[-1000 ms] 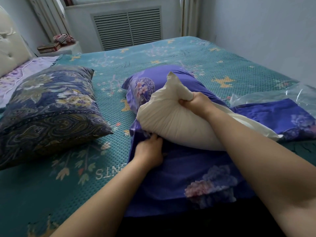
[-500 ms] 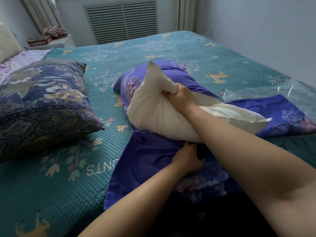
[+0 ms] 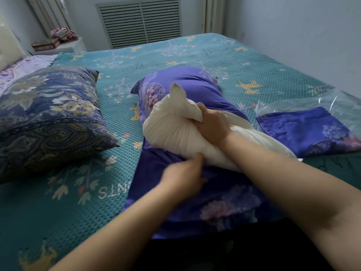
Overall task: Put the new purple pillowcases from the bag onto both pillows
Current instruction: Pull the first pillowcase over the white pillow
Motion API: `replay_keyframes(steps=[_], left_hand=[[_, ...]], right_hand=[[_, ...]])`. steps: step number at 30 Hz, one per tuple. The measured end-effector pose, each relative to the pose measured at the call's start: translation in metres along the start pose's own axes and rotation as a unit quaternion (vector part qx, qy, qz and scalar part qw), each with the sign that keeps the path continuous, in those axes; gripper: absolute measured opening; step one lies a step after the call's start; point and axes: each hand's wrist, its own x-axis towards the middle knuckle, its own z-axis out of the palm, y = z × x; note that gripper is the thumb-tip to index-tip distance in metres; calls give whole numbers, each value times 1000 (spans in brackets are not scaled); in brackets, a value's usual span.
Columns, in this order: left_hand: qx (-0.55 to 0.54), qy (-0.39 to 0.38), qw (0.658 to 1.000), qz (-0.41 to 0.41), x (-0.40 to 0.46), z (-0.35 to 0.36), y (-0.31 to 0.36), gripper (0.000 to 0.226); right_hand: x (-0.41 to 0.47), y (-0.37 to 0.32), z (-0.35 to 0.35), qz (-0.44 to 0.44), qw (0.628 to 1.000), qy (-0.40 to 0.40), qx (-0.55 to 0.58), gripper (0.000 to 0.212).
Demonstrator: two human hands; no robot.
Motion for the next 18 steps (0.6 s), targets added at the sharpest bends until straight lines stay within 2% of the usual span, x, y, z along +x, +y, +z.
replay_keyframes(steps=[2, 5, 7, 10, 12, 15, 16, 18], left_hand=[[93, 41, 994, -36, -3, -13, -47, 29], [150, 164, 975, 23, -4, -20, -84, 22], [127, 242, 960, 57, 7, -25, -77, 24], [31, 317, 946, 56, 30, -28, -59, 16], [-37, 335, 941, 34, 38, -22, -58, 34], [-146, 322, 935, 35, 39, -19, -54, 67], [-160, 310, 936, 40, 39, -19, -53, 71], [-156, 276, 948, 41, 41, -24, -55, 61]], right_hand=[[-6, 8, 3, 17, 1000, -2, -9, 33], [-8, 8, 7, 39, 998, -30, -29, 34], [-9, 3, 10, 28, 995, -72, -67, 34], [-19, -3, 11, -15, 989, -117, -87, 36], [-26, -4, 8, -44, 983, -154, -85, 36], [-25, -10, -1, -28, 963, -256, -73, 30], [-25, -13, -3, -27, 954, -287, -85, 28], [-25, -19, -7, -36, 932, -341, -117, 21]])
